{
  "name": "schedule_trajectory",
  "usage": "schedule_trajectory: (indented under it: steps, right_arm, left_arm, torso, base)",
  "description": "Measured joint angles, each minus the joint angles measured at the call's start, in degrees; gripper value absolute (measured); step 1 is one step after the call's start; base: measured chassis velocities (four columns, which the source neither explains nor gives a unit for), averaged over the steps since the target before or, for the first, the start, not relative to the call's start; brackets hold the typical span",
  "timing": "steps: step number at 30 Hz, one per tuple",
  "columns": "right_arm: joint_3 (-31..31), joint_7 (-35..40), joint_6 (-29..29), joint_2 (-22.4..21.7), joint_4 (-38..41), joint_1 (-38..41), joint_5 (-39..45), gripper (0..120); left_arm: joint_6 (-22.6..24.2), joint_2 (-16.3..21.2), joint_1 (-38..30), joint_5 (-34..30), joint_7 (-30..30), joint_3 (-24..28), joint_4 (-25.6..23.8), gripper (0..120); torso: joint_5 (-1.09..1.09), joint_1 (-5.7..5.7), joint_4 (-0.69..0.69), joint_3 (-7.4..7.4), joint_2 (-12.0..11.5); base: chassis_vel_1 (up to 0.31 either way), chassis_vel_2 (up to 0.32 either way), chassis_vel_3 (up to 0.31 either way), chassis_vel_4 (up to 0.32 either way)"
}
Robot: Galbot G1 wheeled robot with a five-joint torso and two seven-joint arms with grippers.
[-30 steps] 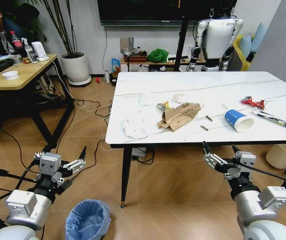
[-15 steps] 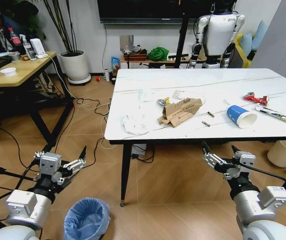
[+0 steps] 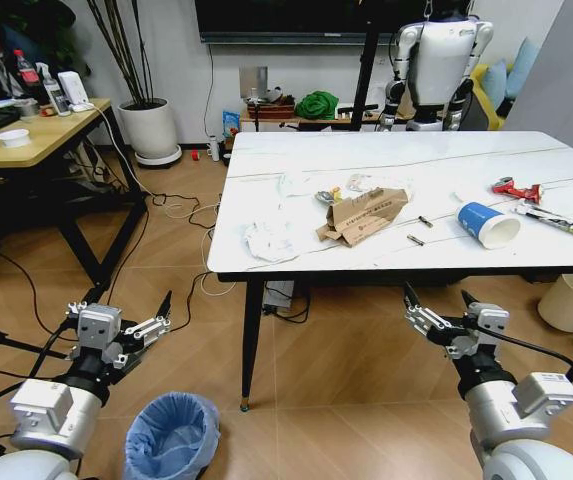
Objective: Pick up the trash bin and place the trash from the table into it.
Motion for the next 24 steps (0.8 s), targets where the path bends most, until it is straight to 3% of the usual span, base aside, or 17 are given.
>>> schedule_trajectory:
  steps: [24]
  right_arm:
    - [-0.3,-0.4,0.5,0.1,-0.4,-0.4,-0.7,100]
  left_arm:
    - [-0.5,-0.1,-0.1,0.8,0.2,0.2,0.6,100]
  torso:
    - [0.00,-2.54,0.00,-3.54,-6.1]
  base:
    - [0.000,0.000,0.000,0.000]
